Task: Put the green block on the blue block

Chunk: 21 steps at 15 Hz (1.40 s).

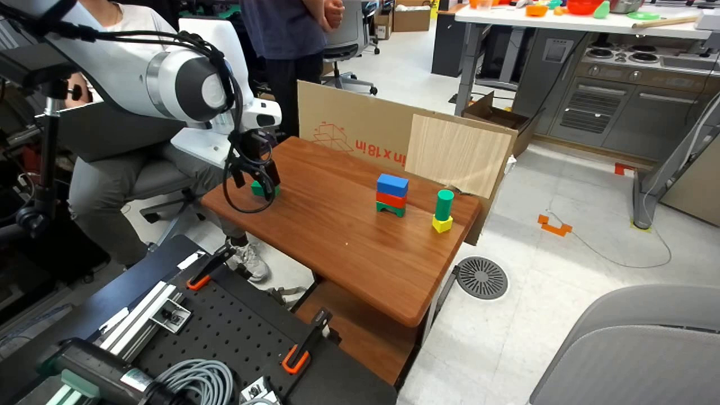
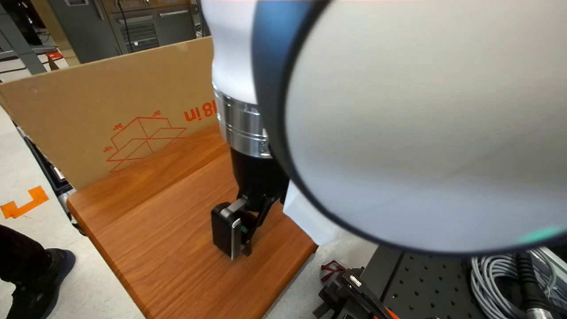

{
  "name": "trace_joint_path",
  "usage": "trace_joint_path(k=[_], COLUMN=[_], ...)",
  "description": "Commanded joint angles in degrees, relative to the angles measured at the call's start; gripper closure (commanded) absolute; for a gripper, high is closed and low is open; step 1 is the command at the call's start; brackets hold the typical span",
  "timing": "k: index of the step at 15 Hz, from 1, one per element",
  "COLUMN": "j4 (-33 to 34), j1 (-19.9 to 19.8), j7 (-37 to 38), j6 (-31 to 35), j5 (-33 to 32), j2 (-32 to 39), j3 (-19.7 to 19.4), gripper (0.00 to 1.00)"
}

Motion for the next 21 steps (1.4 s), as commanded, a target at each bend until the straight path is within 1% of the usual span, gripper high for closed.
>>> trace_joint_path(k=[1, 4, 7, 9, 13, 17, 18, 19, 21], j4=[5.4, 7.9, 10.3, 11.9, 14.3, 16.4, 16.9, 17.2, 17.7], j1=[3.1, 4.7, 6.8, 7.4, 8.4, 8.7, 8.7, 8.8, 8.7], j7=[0.8, 1.3, 3.0, 3.6, 3.8, 3.2, 2.9, 2.8, 2.7], j6=[-2.8, -3.7, -4.7, -5.7, -7.1, -8.7, -9.1, -9.5, -10.3], j5=[-3.2, -5.8, -9.4, -10.5, -11.5, -10.9, -10.7, -10.9, -11.0], j2=[2.9, 4.3, 5.9, 7.2, 9.5, 11.5, 12.0, 12.5, 12.9], j3=[-1.4, -2.1, -4.0, -4.7, -5.6, -5.4, -5.3, -5.4, -5.5], gripper=[0.0, 0.0, 0.0, 0.0, 0.0, 0.0, 0.25, 0.26, 0.42])
